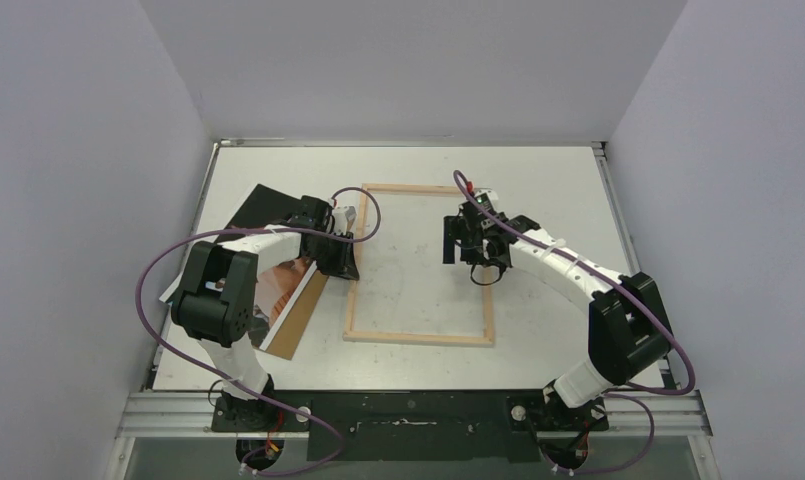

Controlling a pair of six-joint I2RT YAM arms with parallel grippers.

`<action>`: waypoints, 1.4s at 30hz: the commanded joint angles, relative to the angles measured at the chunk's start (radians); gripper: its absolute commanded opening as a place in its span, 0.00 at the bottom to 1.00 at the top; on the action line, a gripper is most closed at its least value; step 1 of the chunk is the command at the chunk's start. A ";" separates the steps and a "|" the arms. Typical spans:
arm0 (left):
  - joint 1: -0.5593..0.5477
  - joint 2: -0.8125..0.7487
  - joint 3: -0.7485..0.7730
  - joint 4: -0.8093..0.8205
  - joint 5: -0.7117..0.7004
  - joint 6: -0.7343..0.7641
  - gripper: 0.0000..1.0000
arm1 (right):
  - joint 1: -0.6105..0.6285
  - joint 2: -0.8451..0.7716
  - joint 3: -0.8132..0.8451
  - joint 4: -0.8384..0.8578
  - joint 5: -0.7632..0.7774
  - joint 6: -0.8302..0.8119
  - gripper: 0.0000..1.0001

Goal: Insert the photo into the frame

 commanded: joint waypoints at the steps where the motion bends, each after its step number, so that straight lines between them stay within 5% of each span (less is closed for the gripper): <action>1: 0.002 0.005 0.001 0.037 0.012 0.010 0.09 | -0.016 -0.049 0.026 -0.002 0.031 -0.024 0.90; 10: 0.002 -0.005 0.003 0.032 0.015 0.003 0.10 | -0.051 -0.073 0.015 0.007 0.017 -0.035 0.90; 16: 0.011 -0.024 0.024 0.011 0.066 -0.012 0.23 | -0.068 -0.058 0.026 0.053 -0.023 -0.024 0.90; 32: 0.080 -0.105 0.078 -0.035 0.190 -0.038 0.41 | -0.081 0.192 0.173 0.239 -0.005 0.006 0.96; 42: 0.129 -0.081 0.069 -0.042 0.172 -0.010 0.42 | -0.111 0.294 0.171 0.294 -0.029 0.024 0.97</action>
